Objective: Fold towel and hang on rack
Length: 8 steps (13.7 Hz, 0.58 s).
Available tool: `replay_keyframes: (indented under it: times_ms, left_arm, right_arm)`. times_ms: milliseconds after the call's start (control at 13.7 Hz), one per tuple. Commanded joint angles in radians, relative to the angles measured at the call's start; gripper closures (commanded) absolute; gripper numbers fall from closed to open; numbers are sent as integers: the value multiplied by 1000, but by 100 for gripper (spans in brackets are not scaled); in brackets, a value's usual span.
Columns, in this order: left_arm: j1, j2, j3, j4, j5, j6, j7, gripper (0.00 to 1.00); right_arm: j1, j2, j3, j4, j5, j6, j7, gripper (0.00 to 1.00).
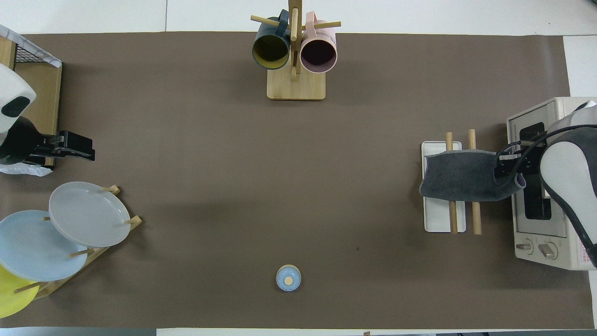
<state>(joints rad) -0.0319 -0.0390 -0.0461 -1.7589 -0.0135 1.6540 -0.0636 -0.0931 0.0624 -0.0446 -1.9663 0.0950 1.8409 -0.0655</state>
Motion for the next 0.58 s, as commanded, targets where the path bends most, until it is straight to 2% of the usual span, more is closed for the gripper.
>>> replay_keyframes:
  times_ms: [0, 146, 291, 510]
  left_arm:
    - [9, 19, -28, -1, 18, 1, 12, 0]
    - [10, 59, -25, 44, 10, -6, 7, 0]
    - [9, 77, -28, 140, 6, -71, 7, 0]
    - [10, 77, -41, 159, -2, -83, 11, 0]
  right_arm:
    - [-14, -24, 11, -22, -15, -14, -22, 62]
    - [-14, -21, 12, -11, -15, -14, -25, 3]
    - [-16, -19, 12, -8, -15, -22, -30, 0]
    - [-7, -19, 12, 49, -15, -67, -28, 0]
